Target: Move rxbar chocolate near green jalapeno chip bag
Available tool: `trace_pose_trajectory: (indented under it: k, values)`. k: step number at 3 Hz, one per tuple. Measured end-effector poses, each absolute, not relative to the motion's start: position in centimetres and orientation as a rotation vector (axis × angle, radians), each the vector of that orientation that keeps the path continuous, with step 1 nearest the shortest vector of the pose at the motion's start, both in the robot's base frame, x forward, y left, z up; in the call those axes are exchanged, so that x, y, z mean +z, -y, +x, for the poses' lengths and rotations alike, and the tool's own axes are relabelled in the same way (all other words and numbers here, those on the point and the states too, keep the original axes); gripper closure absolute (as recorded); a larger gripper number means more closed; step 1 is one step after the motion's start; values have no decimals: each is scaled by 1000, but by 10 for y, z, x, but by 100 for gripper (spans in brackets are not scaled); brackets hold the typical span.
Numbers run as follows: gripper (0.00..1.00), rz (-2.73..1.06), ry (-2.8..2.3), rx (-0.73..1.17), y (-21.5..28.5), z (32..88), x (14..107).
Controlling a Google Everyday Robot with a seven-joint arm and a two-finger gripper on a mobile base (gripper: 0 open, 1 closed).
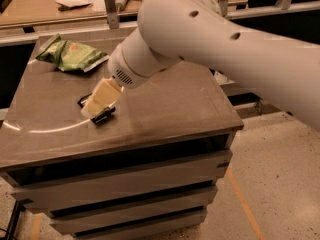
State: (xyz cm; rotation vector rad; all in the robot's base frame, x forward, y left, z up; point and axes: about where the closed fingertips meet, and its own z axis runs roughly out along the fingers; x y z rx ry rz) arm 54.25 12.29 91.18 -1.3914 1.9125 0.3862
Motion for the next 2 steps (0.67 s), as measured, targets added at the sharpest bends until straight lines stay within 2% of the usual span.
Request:
trace_pose_trajectory:
  k: [2]
  values:
    - [0,-1455,-1866,480,-160,541,892]
